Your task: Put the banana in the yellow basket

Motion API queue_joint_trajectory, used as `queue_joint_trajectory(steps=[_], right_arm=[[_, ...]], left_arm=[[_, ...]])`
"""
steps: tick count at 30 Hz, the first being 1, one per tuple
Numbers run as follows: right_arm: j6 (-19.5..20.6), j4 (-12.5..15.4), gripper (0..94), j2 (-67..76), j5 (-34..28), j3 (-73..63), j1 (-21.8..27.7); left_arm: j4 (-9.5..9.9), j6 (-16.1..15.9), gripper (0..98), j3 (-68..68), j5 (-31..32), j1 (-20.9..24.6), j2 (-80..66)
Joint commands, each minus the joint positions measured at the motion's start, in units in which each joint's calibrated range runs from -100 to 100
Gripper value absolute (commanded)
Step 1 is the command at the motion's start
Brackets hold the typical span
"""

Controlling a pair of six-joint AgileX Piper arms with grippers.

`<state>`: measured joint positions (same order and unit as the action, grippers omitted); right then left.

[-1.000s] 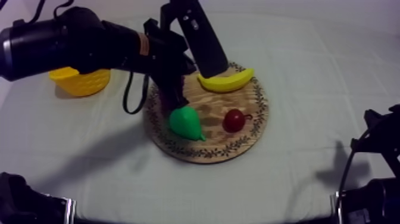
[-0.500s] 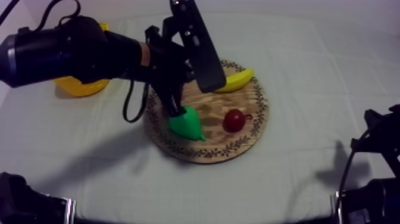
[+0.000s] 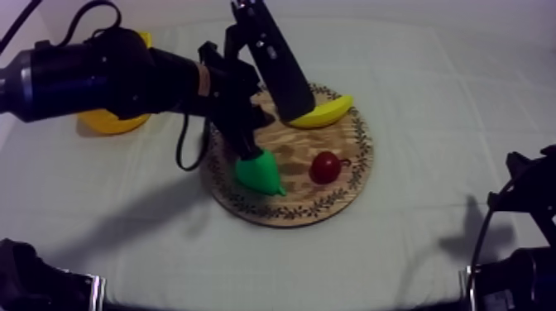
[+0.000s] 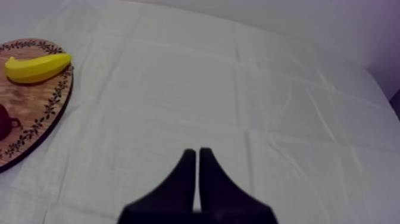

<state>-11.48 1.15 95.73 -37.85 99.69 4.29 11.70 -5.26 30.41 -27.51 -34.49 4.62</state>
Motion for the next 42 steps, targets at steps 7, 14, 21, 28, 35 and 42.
queue_joint_trajectory(steps=[7, 14, 21, 28, 35, 42], right_arm=[[-0.01, -0.01, 0.3, 0.02, -0.06, -0.03, 0.00], [-0.02, -0.01, 0.3, 0.02, -0.06, -0.03, 0.00], [0.03, -0.01, 0.3, 0.02, -0.06, -0.03, 0.00], [0.00, -0.01, 0.3, 0.02, -0.06, -0.03, 0.00], [-0.02, -0.01, 0.3, 0.02, -0.06, -0.03, 0.00], [-0.02, -0.01, 0.3, 0.02, -0.06, -0.03, 0.00]], left_arm=[[0.17, 0.51, 88.1, 0.26, 0.64, -0.47, 0.48], [-0.12, 0.88, 82.8, -0.81, 0.94, -0.91, 1.04], [-0.08, 2.14, 79.4, -1.55, 0.84, -0.96, 2.55], [-0.80, 1.49, 76.6, -7.81, -2.89, -0.80, 7.89], [-2.07, -1.30, 75.4, -19.66, -11.92, -0.45, 16.94], [-3.03, -3.86, 74.9, -32.66, -21.10, -0.14, 27.12]])
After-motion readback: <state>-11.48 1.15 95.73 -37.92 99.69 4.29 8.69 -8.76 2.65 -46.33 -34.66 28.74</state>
